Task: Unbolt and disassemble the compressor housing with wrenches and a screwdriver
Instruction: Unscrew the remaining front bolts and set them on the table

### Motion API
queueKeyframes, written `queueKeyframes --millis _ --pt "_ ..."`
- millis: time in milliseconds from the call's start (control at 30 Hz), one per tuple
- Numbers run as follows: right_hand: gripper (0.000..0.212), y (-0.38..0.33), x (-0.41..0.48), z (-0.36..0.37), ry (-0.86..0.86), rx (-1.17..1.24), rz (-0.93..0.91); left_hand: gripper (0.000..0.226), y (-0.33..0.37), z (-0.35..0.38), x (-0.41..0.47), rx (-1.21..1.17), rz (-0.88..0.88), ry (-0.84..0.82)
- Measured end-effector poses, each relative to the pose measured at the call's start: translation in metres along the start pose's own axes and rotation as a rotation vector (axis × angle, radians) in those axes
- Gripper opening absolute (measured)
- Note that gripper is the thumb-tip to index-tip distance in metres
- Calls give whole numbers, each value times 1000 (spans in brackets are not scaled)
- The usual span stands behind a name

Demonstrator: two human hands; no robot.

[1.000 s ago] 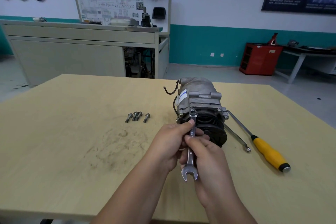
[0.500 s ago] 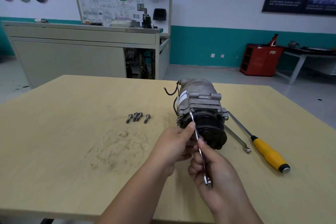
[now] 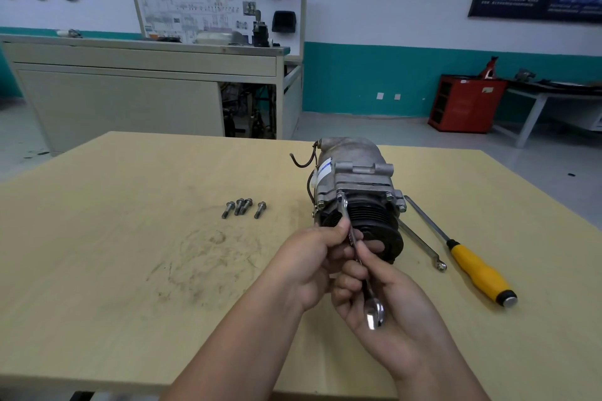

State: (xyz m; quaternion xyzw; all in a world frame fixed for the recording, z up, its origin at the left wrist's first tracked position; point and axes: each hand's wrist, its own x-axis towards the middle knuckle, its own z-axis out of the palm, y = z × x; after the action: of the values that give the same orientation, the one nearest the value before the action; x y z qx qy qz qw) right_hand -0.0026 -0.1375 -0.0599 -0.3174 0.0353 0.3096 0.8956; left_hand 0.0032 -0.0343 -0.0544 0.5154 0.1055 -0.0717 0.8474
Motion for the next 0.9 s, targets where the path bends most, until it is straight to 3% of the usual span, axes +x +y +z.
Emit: queueKeyframes --millis 133,300,567,667,767,900 --pt "22 2 3 4 33 -17 -51 34 2 -3 1 280 162 112" --pt "8 5 4 9 60 -66 -83 35 7 -6 2 361 258 178" --pt "35 4 8 10 100 -215 -180 30 8 -6 1 262 193 129" --pt "30 8 10 9 102 -299 -227 31 8 -4 0 226 172 142" --pt "38 11 9 8 54 -237 -195 35 9 -4 -1 153 143 134" --pt "31 14 8 5 -66 -82 -125 46 8 -6 2 60 60 90"
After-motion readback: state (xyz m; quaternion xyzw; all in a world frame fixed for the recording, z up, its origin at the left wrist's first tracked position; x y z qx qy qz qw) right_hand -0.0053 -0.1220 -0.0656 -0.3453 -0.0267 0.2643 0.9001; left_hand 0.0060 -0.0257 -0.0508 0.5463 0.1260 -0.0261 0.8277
